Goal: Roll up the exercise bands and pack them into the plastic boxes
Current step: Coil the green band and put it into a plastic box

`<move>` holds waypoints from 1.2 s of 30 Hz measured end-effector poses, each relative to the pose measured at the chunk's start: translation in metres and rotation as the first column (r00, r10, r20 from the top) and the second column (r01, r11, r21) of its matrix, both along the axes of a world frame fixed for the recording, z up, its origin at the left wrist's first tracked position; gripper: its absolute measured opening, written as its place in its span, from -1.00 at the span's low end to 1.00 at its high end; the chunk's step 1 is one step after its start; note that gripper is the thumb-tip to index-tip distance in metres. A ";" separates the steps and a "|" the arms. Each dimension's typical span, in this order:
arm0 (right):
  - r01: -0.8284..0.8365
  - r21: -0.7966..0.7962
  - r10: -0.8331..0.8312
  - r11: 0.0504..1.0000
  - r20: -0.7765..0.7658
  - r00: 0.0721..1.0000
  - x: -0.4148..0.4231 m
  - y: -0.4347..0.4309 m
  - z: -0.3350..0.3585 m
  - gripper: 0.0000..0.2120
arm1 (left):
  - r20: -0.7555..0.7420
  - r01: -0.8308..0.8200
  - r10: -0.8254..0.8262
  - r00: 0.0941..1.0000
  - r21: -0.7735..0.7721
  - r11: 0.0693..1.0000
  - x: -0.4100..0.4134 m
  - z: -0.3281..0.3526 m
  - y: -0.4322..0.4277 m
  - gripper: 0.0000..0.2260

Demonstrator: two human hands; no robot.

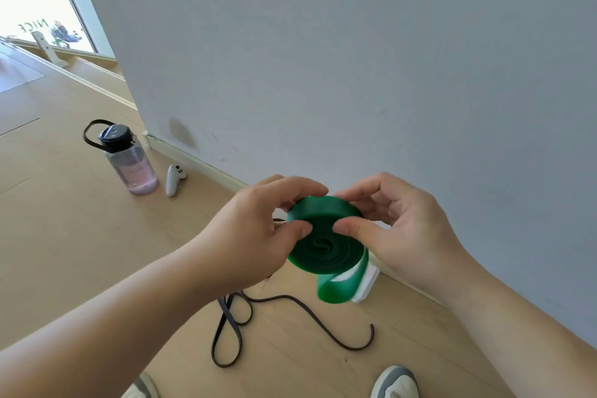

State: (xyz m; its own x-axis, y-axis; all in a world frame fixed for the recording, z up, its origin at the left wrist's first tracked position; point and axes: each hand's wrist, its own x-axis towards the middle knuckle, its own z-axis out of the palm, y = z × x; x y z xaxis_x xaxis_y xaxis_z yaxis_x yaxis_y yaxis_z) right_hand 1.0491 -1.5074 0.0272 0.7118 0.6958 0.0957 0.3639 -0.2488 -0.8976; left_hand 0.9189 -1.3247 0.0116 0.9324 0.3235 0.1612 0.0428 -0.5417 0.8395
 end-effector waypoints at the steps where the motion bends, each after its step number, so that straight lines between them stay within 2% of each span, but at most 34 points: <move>1: 0.030 0.046 -0.026 0.998 -0.079 0.997 0.003 0.001 0.000 -0.73 | -0.009 -0.031 0.030 1.000 -0.055 0.998 0.000 0.001 0.001 -0.60; 3: 0.043 0.082 -0.029 0.996 -0.169 0.985 0.005 0.002 -0.001 -0.71 | -0.015 -0.092 0.091 0.996 -0.164 0.982 0.001 0.002 0.003 -0.62; 6: 0.045 0.083 -0.030 0.995 -0.174 0.984 0.003 0.005 -0.003 -0.62 | 0.006 -0.159 0.172 0.985 -0.352 0.922 0.002 0.000 0.006 -0.64; 10: 0.166 0.123 -0.145 0.978 -0.158 0.977 0.006 0.008 -0.003 -0.77 | 0.022 -0.158 0.212 0.977 -0.593 0.789 0.004 -0.001 -0.002 -0.68; 12: 0.179 0.123 -0.161 0.976 -0.147 0.976 0.008 0.009 -0.004 -0.82 | 0.015 -0.162 0.224 0.975 -0.645 0.747 0.005 -0.001 -0.004 -0.71; 14: 0.156 0.088 -0.148 0.984 -0.090 0.985 0.008 0.007 -0.006 -0.85 | -0.025 -0.182 0.201 0.979 -0.544 0.819 0.005 -0.004 -0.001 -0.73; 17: 0.069 -0.028 -0.068 0.997 0.054 0.996 0.004 0.004 -0.006 -0.83 | -0.085 -0.154 0.141 0.986 -0.176 0.972 0.001 -0.006 0.000 -0.67; 20: -0.052 -0.113 0.079 0.992 0.250 0.965 -0.001 0.005 -0.010 -0.85 | -0.083 0.001 -0.001 0.997 -0.003 1.000 0.000 -0.004 -0.007 -0.56; 22: -0.095 -0.114 0.124 0.989 0.284 0.951 -0.003 0.006 -0.012 -0.86 | -0.091 0.042 -0.037 0.995 0.059 0.997 0.001 -0.004 -0.007 -0.59; 23: -0.085 -0.098 0.107 0.992 0.252 0.962 -0.004 0.006 -0.011 -0.85 | -0.087 0.040 -0.035 0.996 0.053 0.998 0.001 -0.004 -0.006 -0.60; 26: 0.043 -0.015 -0.043 0.999 0.010 0.999 0.000 0.004 -0.005 -0.78 | -0.065 -0.025 0.021 0.998 -0.058 0.998 0.002 -0.001 -0.003 -0.62; 28: 0.114 0.002 -0.114 0.993 -0.054 0.992 0.009 0.002 -0.004 -0.74 | -0.060 -0.107 0.098 0.993 -0.167 0.980 0.003 0.001 0.001 -0.64; 30: 0.110 0.023 -0.107 0.994 -0.112 0.988 0.011 0.002 -0.005 -0.72 | -0.048 -0.162 0.155 0.987 -0.297 0.941 0.004 0.001 0.006 -0.64; 32: 0.108 0.070 -0.095 0.992 -0.174 0.980 0.008 0.004 -0.007 -0.71 | -0.036 -0.188 0.192 0.981 -0.437 0.880 0.004 0.001 0.004 -0.67; 34: 0.149 0.128 -0.118 0.981 -0.227 0.967 0.006 0.008 -0.008 -0.77 | -0.050 -0.207 0.220 0.974 -0.589 0.781 0.003 0.002 -0.003 -0.72; 36: 0.188 0.164 -0.136 0.968 -0.283 0.949 0.006 0.010 -0.006 -0.85 | -0.057 -0.221 0.249 0.967 -0.677 0.702 0.004 -0.001 -0.010 -0.74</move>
State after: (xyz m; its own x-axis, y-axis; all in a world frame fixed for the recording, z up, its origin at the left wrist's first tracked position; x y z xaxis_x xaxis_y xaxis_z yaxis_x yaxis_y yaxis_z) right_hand 1.0551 -1.4971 0.0209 0.8306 0.5569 0.0033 0.0730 -0.1030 -0.9920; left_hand 0.9230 -1.3344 0.0110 0.8092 0.5668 -0.1543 0.0534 0.1905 0.9802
